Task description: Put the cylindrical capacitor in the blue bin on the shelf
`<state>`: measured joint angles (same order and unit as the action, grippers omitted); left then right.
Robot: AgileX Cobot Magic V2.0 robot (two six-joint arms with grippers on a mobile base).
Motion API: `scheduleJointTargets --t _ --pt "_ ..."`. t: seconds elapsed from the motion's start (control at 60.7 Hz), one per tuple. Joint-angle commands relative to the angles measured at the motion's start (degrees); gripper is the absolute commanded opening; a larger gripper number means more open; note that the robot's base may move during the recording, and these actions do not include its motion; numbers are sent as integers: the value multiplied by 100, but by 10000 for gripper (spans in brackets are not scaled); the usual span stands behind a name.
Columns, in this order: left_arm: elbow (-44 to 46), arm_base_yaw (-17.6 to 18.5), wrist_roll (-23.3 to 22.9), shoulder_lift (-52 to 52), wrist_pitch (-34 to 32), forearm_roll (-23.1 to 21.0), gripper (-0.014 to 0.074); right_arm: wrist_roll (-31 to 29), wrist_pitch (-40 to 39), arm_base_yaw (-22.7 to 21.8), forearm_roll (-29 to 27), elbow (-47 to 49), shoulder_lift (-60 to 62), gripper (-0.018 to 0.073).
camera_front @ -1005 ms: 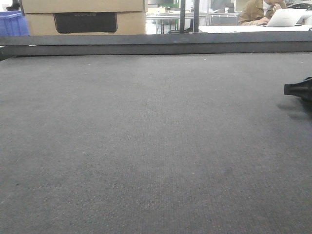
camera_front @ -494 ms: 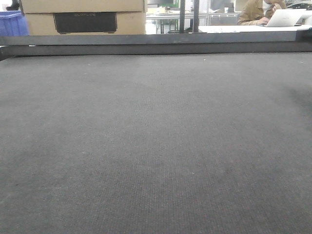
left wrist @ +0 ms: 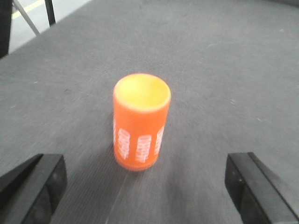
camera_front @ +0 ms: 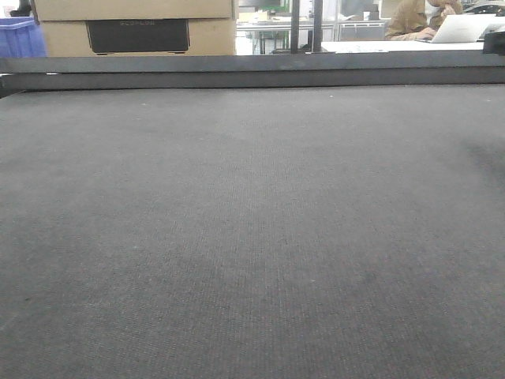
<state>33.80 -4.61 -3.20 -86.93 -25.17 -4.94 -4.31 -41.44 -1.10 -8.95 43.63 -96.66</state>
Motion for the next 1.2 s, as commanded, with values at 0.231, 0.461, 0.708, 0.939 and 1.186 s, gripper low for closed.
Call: scheduleJointTargets --t 0.231,0.461,0.708,0.939,1.186 --pt "1040 -29 -35 -1411 -426 -164 592 -29 -9 -46 35 29 69 -138" --pt "1320 -29 -35 -1920 -585 -178 592 -29 29 -46 35 29 69 -138" --pt "1335 -29 -35 -2013 -754 -187 574 -29 29 -46 35 29 69 -138" --pt "1335 -29 -35 -2013 -822 -200 191 -29 126 -46 35 29 69 -138" --pt "1335 -29 -35 -1825 -513 -200 -111 -29 750 -46 68 29 223 -138"
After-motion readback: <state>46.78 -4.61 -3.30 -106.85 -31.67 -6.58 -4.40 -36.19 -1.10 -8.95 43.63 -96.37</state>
